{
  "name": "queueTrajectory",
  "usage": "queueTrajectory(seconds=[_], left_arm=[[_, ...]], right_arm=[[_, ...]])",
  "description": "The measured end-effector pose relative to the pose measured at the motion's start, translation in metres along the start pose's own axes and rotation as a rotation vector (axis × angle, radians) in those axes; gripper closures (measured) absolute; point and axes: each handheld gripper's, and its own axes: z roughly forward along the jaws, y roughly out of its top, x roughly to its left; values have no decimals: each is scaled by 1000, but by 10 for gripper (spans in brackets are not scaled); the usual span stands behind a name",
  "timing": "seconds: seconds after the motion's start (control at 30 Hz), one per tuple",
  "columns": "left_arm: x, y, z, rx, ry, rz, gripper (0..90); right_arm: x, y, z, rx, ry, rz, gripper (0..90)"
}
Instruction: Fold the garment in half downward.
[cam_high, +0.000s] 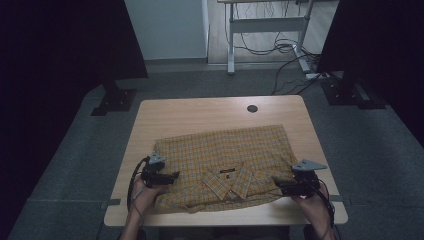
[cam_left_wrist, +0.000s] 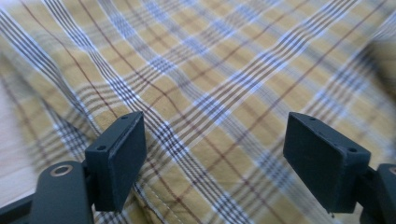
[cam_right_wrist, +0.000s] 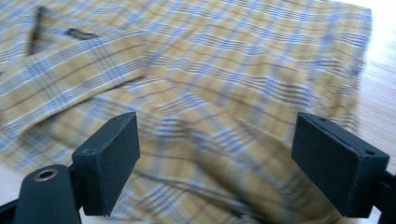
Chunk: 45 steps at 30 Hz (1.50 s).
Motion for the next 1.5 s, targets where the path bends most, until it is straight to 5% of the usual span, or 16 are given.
queueTrajectory(seconds=[0.17, 0.33, 0.83, 0.97, 1.07, 1.23, 1.5], left_arm=[[-10, -5, 2, 30, 26, 46, 208], [-17, -12, -2, 18, 19, 36, 208], [-60, -13, -6, 84, -29, 92, 206], [-54, -9, -9, 82, -62, 98, 217], [-45, -6, -15, 26, -78, 62, 225], [-34, -1, -20, -24, -27, 59, 207], [-19, -7, -19, -22, 23, 40, 201]], right_arm=[[13, -11, 19, 71, 32, -15, 147], [9, -20, 41, 143, 2, -8, 153], [-39, -13, 52, 103, -41, 27, 170], [-42, -13, 52, 98, -35, 22, 169], [-40, -12, 46, 82, -44, 30, 168], [-32, -7, 33, 42, -50, 19, 165], [-11, 0, 30, 45, -11, -35, 158]])
